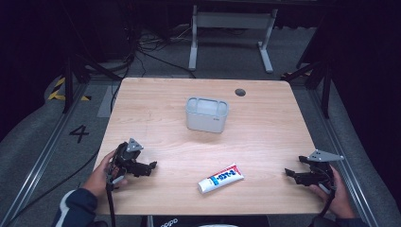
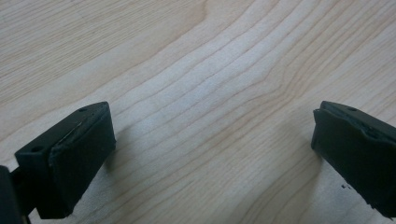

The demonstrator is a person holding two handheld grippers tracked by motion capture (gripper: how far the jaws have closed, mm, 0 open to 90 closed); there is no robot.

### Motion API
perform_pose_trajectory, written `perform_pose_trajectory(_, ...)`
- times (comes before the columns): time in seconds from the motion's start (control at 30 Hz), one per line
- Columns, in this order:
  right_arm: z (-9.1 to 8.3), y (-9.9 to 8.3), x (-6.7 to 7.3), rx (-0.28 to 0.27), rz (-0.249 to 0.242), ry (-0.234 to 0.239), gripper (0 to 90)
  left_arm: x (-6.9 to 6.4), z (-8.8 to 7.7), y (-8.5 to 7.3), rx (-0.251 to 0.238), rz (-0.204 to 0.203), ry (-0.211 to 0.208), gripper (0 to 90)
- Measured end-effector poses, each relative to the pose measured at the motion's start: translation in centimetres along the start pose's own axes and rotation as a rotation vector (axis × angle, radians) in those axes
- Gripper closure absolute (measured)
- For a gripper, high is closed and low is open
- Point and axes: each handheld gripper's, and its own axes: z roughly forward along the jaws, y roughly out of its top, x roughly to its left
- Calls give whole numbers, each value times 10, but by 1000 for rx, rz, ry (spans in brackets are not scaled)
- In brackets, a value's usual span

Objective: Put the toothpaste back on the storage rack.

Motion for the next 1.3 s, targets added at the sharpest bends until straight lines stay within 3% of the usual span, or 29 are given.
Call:
perform_pose_trajectory(0.1, 0, 0, 0, -1, -1, -1, 150, -4, 2, 4, 7, 56, -36, 1)
perform_pose_trajectory(0.2, 0, 0, 0, -1, -2, -1, 150, -6, 4, 4, 2, 66, -52, 3)
perform_pose_trajectory(0.77, 1, 1, 0, 1, -6, 0, 147, -6, 2, 4, 16, 75, -53, 4)
perform_pose_trajectory(0.9, 1, 0, 0, 0, -6, -2, 147, -5, 0, 8, 67, 71, -51, 4)
perform_pose_trajectory(1.07, 1, 0, 0, 0, -6, -2, 147, -7, -5, 11, 94, 57, -46, 75)
perform_pose_trajectory(1.17, 1, 1, 0, 0, -6, -1, 147, -9, -8, 15, 92, 66, -52, 192)
perform_pose_trajectory(1.3, 1, 1, 0, 0, -6, -1, 147, -16, -15, 22, 65, 80, -79, 160)
